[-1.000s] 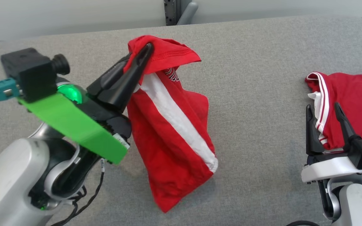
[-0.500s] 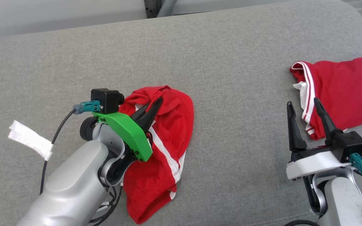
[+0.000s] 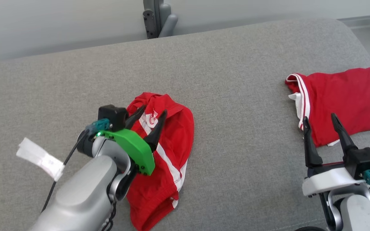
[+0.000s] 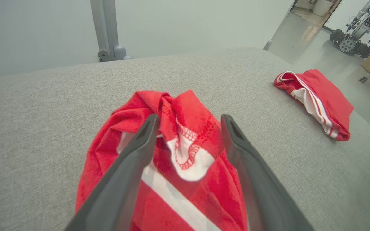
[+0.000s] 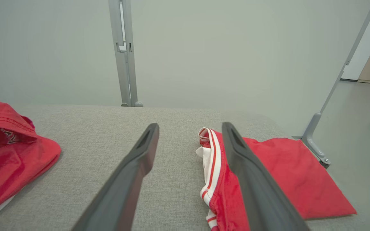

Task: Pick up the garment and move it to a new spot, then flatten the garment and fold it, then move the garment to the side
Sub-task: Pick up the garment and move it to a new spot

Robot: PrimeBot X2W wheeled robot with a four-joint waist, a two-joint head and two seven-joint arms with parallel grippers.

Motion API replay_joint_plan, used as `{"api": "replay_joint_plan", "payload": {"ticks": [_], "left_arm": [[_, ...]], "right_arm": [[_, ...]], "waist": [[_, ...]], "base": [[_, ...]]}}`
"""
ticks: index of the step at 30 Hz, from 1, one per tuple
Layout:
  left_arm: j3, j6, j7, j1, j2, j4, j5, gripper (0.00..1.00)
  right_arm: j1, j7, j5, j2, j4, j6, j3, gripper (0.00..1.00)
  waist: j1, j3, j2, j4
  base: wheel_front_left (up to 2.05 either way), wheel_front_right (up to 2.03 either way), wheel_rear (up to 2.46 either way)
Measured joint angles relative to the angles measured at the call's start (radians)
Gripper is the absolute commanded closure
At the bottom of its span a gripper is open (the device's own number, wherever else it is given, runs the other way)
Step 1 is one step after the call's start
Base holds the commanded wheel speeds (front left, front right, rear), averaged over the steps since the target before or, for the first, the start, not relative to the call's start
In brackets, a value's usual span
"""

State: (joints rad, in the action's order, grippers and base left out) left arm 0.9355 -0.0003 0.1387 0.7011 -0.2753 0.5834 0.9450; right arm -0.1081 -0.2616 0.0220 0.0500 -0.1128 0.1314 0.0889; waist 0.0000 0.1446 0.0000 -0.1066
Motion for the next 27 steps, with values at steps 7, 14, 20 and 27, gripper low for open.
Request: {"api": "replay_joint_plan", "payload": {"ticks": [7, 14, 20, 27], "left_arm": [[-0.055, 0.174, 0.079, -0.238, -0.172, -0.309, -0.002, 0.00], [-0.234, 0.297, 0.123, -0.524, -0.249, -0.488, -0.100, 0.00], [-0.473, 0.224, 0.123, -0.767, -0.146, -0.549, -0.293, 0.00], [-0.692, 0.071, 0.124, -0.905, -0.017, -0.540, -0.475, 0.00]], "right_arm": [[0.089, 0.000, 0.028, -0.001, 0.042, 0.000, 0.032, 0.00], [0.167, 0.000, 0.032, -0.001, 0.057, 0.000, 0.063, 0.00], [0.211, 0.000, 0.042, -0.001, 0.034, 0.000, 0.086, 0.00], [0.225, 0.000, 0.032, -0.001, 0.010, 0.000, 0.091, 0.00]], "waist": [[0.0000, -0.076, 0.0000, 0.036], [0.0000, -0.119, 0.0000, 0.106], [0.0000, -0.144, 0.0000, 0.159], [0.0000, -0.167, 0.0000, 0.194]], "base": [[0.00, 0.00, 0.00], [0.00, 0.00, 0.00], [0.00, 0.00, 0.00], [0.00, 0.00, 0.00]]}}
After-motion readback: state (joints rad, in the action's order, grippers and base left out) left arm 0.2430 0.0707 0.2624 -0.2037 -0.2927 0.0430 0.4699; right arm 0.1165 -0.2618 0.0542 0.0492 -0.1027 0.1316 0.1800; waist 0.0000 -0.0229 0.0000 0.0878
